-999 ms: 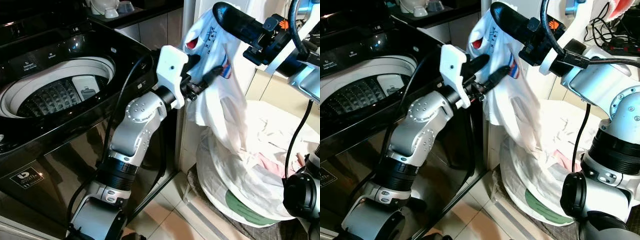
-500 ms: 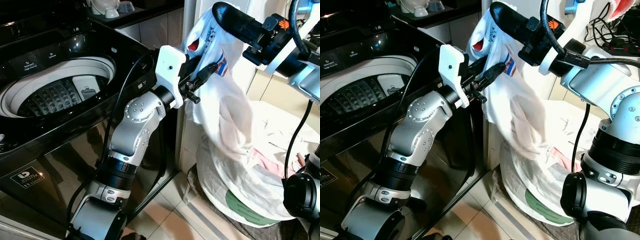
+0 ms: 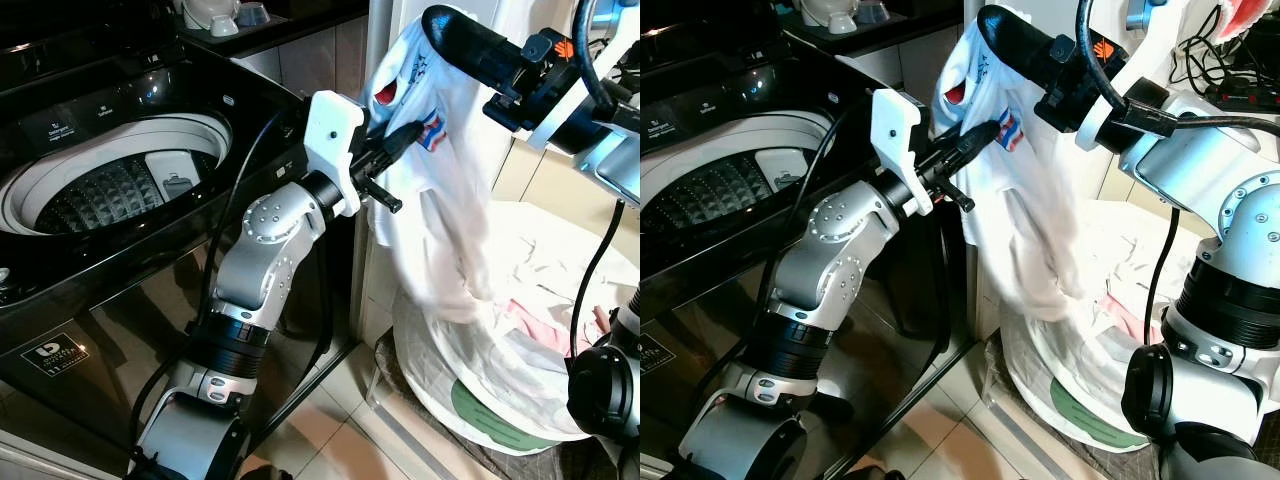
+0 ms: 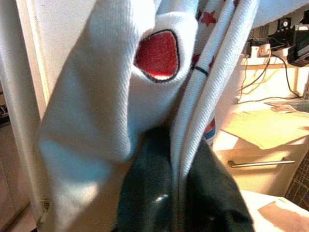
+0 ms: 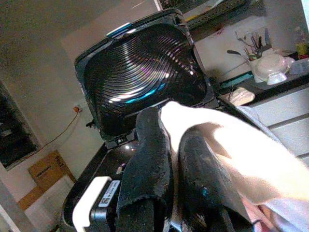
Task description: Clothes washing
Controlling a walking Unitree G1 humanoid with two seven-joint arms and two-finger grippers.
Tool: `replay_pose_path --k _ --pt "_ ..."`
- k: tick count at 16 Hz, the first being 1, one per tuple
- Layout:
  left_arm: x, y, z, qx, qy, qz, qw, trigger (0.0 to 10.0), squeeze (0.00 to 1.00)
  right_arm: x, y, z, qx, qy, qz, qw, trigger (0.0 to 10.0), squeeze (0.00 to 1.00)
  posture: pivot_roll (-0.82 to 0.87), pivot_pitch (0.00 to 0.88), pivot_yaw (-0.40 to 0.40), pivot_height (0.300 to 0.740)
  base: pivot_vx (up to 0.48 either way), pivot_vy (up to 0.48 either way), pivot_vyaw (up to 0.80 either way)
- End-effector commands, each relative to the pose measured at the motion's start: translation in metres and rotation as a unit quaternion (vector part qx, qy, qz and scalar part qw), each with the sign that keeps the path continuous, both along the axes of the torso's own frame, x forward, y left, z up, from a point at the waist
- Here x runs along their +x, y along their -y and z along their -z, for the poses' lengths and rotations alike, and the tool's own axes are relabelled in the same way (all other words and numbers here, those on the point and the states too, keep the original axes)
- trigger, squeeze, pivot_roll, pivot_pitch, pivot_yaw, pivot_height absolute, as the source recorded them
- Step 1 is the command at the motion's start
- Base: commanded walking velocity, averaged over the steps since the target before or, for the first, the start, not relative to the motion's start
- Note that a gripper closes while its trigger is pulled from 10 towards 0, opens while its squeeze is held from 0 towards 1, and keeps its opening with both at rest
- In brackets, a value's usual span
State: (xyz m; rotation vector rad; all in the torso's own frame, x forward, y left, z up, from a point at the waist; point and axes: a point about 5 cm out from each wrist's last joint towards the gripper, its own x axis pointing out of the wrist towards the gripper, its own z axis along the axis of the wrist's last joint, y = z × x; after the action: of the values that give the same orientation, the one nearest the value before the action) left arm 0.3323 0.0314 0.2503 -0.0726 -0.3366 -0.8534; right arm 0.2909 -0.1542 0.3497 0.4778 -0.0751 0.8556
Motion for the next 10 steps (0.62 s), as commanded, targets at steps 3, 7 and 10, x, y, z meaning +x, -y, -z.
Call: replay_pose_path --k 3,7,10 --pt "0.015 -0.020 -0.015 0.007 0.020 -0.045 0.999 0.0 0.00 -0.005 0.002 -0.002 -0.017 0.018 0.015 1.000 10.0 1.00 -0.12 0.000 0.052 0.740 0.000 0.000 0.00" --pt "0.057 -0.107 -0.095 0.111 0.140 -0.220 0.959 0.0 0.00 -0.013 0.013 0.012 -0.097 0.022 0.042 0.994 10.0 0.00 -0.11 0.000 0.063 0.740 0.000 0.000 0.00" --pt "0.050 -0.165 -0.181 0.221 0.281 -0.406 0.841 0.0 0.00 -0.019 0.017 0.020 -0.127 0.022 0.048 0.991 10.0 0.00 -0.11 0.000 0.071 0.740 0.000 0.000 0.00"
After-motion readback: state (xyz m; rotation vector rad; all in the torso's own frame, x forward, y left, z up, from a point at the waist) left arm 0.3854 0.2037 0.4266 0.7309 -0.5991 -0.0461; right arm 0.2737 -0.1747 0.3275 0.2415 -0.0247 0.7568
